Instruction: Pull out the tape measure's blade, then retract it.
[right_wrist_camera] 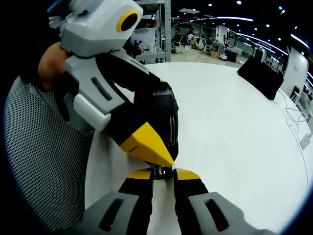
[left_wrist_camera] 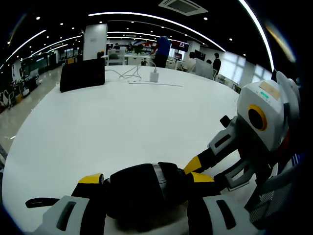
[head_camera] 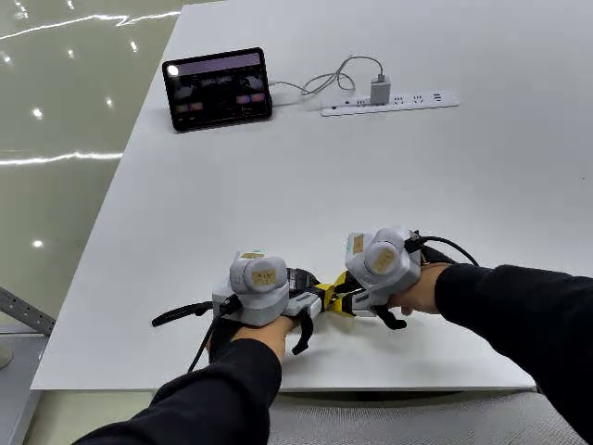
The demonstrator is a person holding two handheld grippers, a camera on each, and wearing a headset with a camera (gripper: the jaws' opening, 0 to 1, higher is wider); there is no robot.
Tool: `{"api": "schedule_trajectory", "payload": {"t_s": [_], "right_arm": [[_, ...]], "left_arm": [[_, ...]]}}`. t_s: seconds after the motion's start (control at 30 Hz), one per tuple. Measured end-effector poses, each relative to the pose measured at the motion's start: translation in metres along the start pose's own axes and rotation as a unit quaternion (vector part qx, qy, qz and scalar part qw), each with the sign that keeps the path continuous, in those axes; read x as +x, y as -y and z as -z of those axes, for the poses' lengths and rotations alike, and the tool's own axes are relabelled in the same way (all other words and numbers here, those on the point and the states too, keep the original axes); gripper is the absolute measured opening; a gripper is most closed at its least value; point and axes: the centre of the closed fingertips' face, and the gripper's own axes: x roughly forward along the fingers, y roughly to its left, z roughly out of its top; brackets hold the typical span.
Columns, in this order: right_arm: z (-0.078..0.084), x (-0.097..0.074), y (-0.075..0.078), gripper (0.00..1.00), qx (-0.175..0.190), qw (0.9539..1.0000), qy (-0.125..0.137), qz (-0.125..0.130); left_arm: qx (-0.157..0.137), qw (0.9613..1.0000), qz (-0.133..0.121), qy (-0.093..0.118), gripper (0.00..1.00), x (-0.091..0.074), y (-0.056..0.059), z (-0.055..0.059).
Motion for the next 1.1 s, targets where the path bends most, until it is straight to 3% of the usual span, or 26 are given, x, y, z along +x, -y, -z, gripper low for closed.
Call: {"api": "schedule_trajectory", "payload": {"t_s": [0.8,1.1], "right_arm": [[-0.0035,0.0042,-0.0011,0.11,0.002,1.0000,0.006,-0.005],[-0.0035,0.0052,-0.0006,0.12,0.009,0.9999,-0.007,-0.004]], "left_arm": [[-0.001,1.0000,0.000,0.001,0.64,-0.0002,-0.0001,-0.0001],[-0.002,1.0000,0.001,0.002,0.65,-0.0001,0.0002,-0.0003]]}}
